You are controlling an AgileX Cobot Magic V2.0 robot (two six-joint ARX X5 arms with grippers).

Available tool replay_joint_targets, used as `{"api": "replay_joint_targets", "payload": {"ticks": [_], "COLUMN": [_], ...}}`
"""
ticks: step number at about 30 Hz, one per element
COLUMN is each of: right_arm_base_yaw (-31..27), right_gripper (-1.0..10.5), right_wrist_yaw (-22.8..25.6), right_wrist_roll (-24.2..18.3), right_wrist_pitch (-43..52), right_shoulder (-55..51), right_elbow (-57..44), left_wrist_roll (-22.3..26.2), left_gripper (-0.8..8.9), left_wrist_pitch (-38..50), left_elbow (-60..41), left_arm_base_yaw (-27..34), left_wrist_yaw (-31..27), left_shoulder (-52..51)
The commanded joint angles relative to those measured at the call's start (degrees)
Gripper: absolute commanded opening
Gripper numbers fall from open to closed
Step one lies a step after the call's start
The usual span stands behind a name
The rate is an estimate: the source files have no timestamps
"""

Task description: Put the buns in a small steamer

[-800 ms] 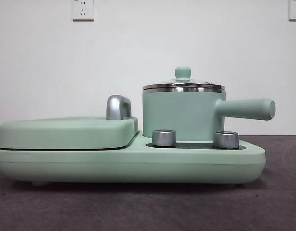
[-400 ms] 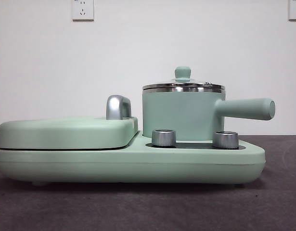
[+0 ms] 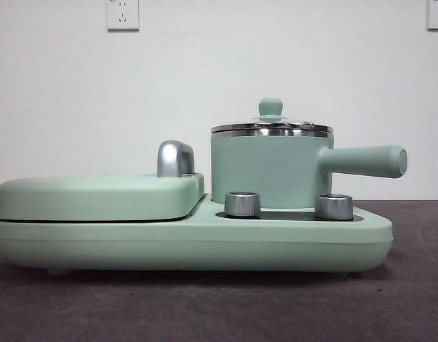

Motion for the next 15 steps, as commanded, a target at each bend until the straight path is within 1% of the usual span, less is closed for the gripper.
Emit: {"api": "replay_joint_targets", "payload": {"ticks": [1, 7, 9, 12, 15], "right_arm_base_yaw": [0.3, 0.3, 0.3, 0.3, 0.3], "right_gripper": [0.3, 0.3, 0.3, 0.3, 0.3], "right_wrist_yaw": [0.2, 0.2, 0.2, 0.2, 0.2], "right_wrist_roll": [-0.2, -0.2, -0.2, -0.2, -0.2], "right_wrist_pitch": [0.7, 0.7, 0.7, 0.7, 0.7], "right_shoulder": [0.1, 0.1, 0.1, 0.1, 0.1], "right_elbow": [0.3, 0.3, 0.3, 0.3, 0.3], "left_wrist_roll": [-0.2, -0.2, -0.2, -0.2, -0.2], "left_gripper": [0.13, 0.13, 0.13, 0.13, 0.13], "left_wrist_pitch": [0.7, 0.8, 1.8, 4.6, 12.3], "left_elbow": [0.3, 0.3, -0.6, -3.5, -10.3], "left_arm_base_yaw": [-0.4, -0.4, 0.3, 4.9, 13.2], "left_wrist_yaw": [-0.2, -0.2, -0.2, 0.8, 2.4], "left_shoulder": [0.0, 0.0, -1.4, -3.8, -7.5]}}
